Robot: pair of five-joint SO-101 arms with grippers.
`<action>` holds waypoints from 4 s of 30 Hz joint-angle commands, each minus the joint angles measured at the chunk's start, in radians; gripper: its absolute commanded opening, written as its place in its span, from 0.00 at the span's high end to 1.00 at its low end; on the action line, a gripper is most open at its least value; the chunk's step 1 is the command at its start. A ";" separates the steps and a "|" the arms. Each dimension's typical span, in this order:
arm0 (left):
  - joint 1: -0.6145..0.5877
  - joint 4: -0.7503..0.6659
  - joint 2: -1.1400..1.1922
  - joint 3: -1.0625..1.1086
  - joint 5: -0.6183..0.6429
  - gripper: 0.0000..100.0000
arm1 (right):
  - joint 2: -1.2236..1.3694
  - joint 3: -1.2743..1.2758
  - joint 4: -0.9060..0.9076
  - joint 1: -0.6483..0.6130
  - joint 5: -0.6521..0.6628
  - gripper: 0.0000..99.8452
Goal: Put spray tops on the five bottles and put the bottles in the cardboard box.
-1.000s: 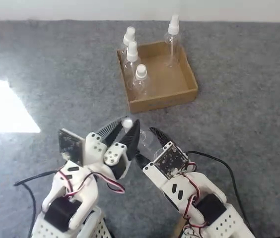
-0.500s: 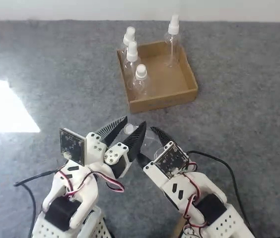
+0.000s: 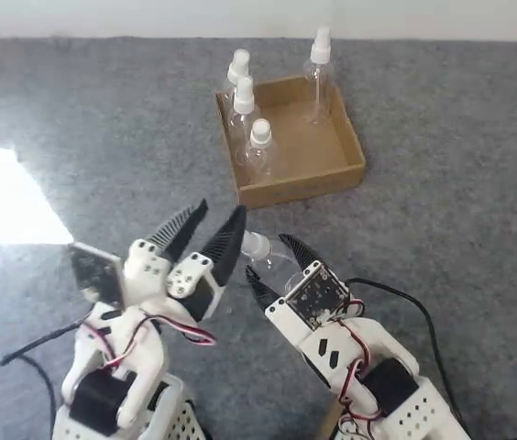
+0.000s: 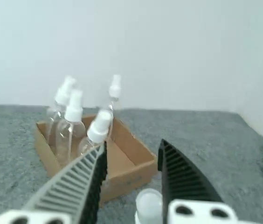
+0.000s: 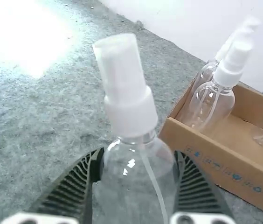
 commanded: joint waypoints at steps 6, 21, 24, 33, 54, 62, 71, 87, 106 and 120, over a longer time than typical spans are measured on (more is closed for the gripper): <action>-0.068 -0.021 -0.015 -0.056 0.014 0.83 | -0.016 0.021 -0.019 0.015 -0.012 0.90; -0.049 -0.041 -0.014 0.079 -0.051 0.83 | -0.016 0.018 -0.019 0.008 -0.012 0.90; -0.005 -0.077 -0.014 0.119 -0.095 0.83 | -0.016 0.018 -0.025 0.008 -0.012 0.90; 0.031 -0.112 -0.017 0.154 -0.173 0.88 | -0.018 0.017 -0.028 0.008 -0.012 0.90; -0.169 -0.006 -0.018 -0.044 -0.078 0.88 | -0.018 -0.008 -0.028 0.015 -0.012 0.90; -0.293 0.014 -0.018 -0.044 -0.072 0.89 | -0.018 -0.011 -0.111 0.008 -0.014 0.90; -0.267 -0.055 -0.017 0.077 0.008 0.88 | -0.016 -0.012 -0.199 0.008 -0.014 0.90; 0.049 -0.069 -0.015 0.166 -0.184 0.89 | -0.016 -0.011 -0.189 -0.056 -0.014 0.90; 0.040 -0.020 -0.018 0.137 -0.235 0.89 | -0.013 0.002 -0.179 -0.050 -0.014 0.90; -0.150 -0.014 -0.018 0.087 -0.173 0.89 | -0.016 -0.009 -0.073 0.036 -0.014 0.90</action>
